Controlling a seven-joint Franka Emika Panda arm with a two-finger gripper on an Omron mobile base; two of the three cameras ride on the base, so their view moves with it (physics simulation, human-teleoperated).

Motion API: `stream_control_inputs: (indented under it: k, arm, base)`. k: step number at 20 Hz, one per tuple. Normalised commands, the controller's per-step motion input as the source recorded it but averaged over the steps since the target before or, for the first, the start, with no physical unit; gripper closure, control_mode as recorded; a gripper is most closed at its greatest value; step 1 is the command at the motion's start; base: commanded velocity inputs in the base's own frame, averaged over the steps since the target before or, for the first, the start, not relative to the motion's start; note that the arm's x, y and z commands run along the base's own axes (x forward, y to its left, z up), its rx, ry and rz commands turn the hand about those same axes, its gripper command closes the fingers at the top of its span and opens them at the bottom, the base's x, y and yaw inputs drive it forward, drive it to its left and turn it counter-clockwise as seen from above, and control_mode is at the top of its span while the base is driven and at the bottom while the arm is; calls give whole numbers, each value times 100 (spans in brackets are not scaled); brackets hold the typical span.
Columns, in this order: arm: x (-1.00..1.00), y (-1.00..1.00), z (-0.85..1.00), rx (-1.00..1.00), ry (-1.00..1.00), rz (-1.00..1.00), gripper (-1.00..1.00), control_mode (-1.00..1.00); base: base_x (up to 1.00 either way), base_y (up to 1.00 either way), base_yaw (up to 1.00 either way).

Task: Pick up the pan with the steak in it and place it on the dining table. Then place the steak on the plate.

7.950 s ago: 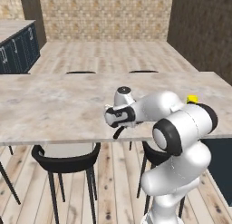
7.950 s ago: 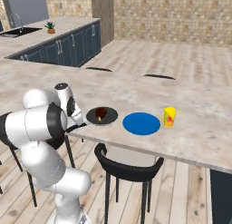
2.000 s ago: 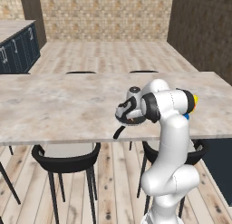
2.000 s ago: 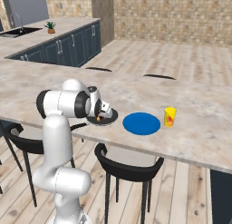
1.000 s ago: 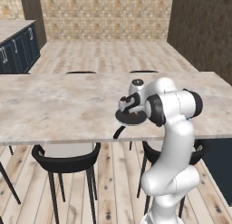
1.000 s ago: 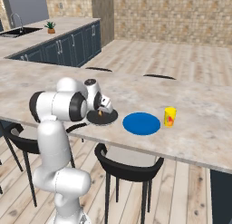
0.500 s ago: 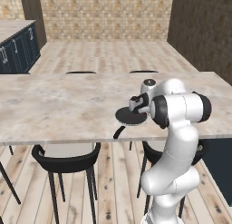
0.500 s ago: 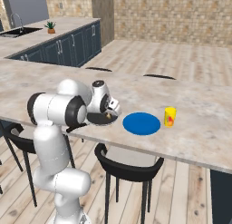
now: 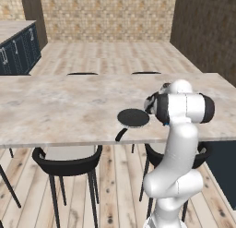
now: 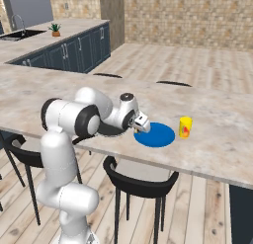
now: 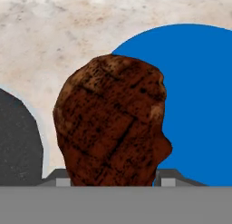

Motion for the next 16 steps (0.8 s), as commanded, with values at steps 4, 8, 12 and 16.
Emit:
stream_control_inputs:
  k: [4, 8, 12, 16]
  arm:
    - [18, -79, -16, 4, 0, -2, 100, -100]
    - [15, -60, -13, 6, 0, 0, 100, -100]
    - [8, -12, -8, 0, 0, 0, 100, -100]
    - [0, 0, -3, 0, 3, 0, 100, -100]
  base:
    - [0, 0, 0]
    - [0, 0, 0]
    - [0, 0, 0]
    - [0, 0, 0]
